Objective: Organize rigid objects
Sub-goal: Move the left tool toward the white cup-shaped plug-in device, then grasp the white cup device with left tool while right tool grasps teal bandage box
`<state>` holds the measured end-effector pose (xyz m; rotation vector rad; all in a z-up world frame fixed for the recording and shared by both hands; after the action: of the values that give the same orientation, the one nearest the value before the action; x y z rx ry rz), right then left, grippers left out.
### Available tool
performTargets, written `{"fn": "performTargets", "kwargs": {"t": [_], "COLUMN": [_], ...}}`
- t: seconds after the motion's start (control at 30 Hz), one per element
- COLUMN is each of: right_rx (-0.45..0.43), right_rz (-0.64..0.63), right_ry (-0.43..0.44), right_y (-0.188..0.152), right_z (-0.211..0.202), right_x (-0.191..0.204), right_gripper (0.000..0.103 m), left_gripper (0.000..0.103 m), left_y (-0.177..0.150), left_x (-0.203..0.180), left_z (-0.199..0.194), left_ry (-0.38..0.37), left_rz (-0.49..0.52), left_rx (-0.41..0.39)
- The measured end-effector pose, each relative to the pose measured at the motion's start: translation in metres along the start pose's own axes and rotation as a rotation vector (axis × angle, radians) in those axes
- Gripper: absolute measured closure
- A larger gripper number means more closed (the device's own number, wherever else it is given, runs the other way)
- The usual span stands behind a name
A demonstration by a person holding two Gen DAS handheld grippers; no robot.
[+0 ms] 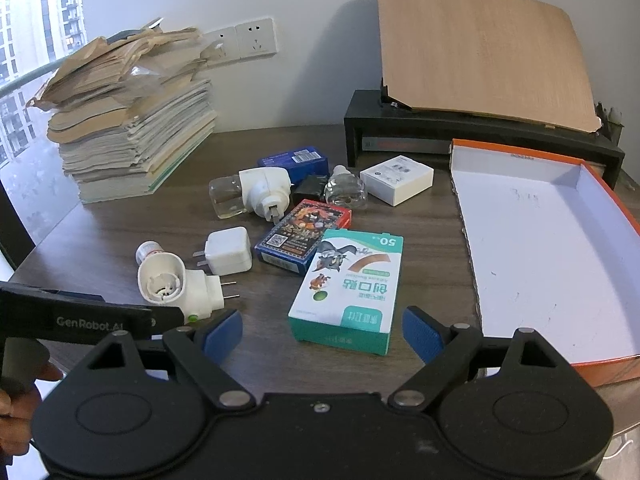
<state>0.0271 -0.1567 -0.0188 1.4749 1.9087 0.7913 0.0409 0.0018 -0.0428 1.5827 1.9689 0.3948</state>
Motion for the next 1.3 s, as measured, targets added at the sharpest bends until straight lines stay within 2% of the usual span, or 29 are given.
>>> {"fn": "performTargets", "kwargs": {"t": [0.9, 1.1, 1.17, 1.3], "right_rx": [0.023, 0.034, 0.033, 0.023], "right_rz": [0.033, 0.034, 0.034, 0.030], "right_ry": [-0.036, -0.037, -0.038, -0.042], "right_y": [-0.004, -0.004, -0.003, 0.004], "right_z": [0.011, 0.018, 0.021, 0.028], "right_x": [-0.009, -0.011, -0.012, -0.012], "right_gripper": [0.001, 0.001, 0.001, 0.001], "left_gripper": [0.000, 0.024, 0.041, 0.047], "left_y": [0.013, 0.012, 0.013, 0.015], "left_x": [-0.021, -0.029, -0.032, -0.031], "left_z": [0.038, 0.046, 0.047, 0.044], "left_ry": [-0.041, -0.075, -0.074, -0.130], "left_rz": [0.074, 0.103, 0.126, 0.098], "left_rx": [0.005, 0.003, -0.009, -0.002]}}
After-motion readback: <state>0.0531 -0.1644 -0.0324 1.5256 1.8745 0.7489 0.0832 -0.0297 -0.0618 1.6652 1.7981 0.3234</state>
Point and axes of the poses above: each gripper's, at about its wrist camera, not at the fingertips, and z roughly the way its jaws point, x to its left, y to its top, the point moved 3 cm from there along z, roughly the way its jaws point, and after that the axes turned 15 degrees about -z, right-handed, at the moved point
